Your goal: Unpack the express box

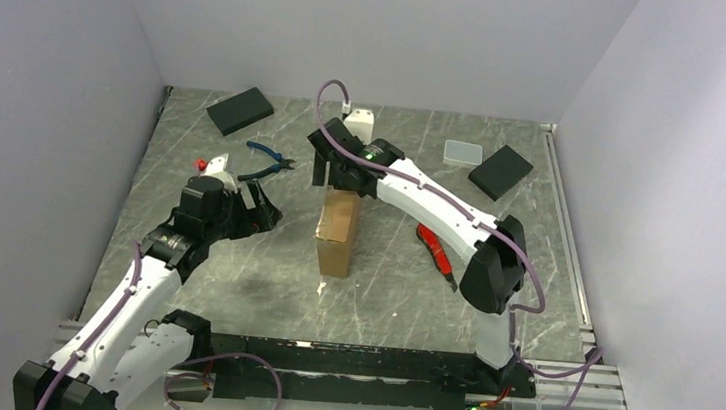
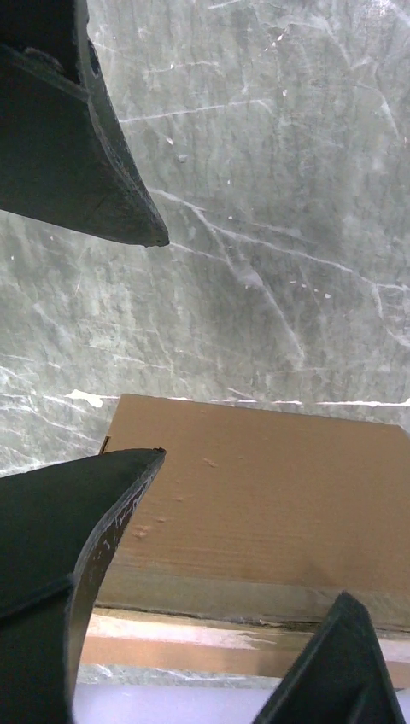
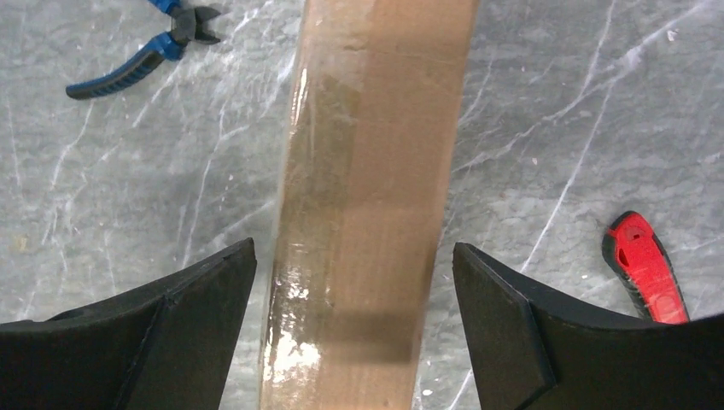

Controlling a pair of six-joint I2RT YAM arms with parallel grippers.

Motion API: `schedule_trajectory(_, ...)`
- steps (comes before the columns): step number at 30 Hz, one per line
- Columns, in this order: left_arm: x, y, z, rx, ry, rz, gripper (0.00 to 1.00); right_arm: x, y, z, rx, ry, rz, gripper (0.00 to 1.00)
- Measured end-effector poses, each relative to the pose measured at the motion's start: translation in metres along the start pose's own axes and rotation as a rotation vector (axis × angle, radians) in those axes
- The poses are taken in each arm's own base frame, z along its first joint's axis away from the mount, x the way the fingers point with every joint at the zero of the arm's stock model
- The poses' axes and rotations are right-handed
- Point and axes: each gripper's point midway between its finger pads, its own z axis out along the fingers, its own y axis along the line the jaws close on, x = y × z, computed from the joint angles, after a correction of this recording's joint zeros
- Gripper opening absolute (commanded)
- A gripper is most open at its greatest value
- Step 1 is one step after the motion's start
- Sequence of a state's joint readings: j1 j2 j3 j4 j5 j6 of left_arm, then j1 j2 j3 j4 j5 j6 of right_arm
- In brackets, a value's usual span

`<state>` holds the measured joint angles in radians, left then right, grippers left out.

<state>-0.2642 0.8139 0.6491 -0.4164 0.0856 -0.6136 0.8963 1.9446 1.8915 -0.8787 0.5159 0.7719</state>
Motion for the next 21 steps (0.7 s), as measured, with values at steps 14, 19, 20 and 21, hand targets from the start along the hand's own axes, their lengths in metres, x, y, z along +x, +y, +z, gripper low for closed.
schedule_trajectory(14, 0.002, 0.004, -0.004, -0.011, 0.005, 0.027, 0.92, 0.030, 0.019, -0.009, -0.305, 0.121, -0.538, 0.59)
schedule_trajectory(19, -0.001, 0.005, -0.012, -0.016, -0.020, 0.045, 0.91, 0.062, 0.014, -0.040, -0.667, 0.103, -0.926, 0.62)
schedule_trajectory(20, -0.002, 0.006, -0.014, -0.017, -0.029, 0.048, 0.91, 0.068, 0.009, -0.048, -0.740, 0.092, -0.975, 0.68)
schedule_trajectory(21, -0.004, 0.005, -0.017, -0.016, -0.042, 0.052, 0.91, 0.075, 0.003, -0.056, -0.828, 0.065, -1.033, 0.71)
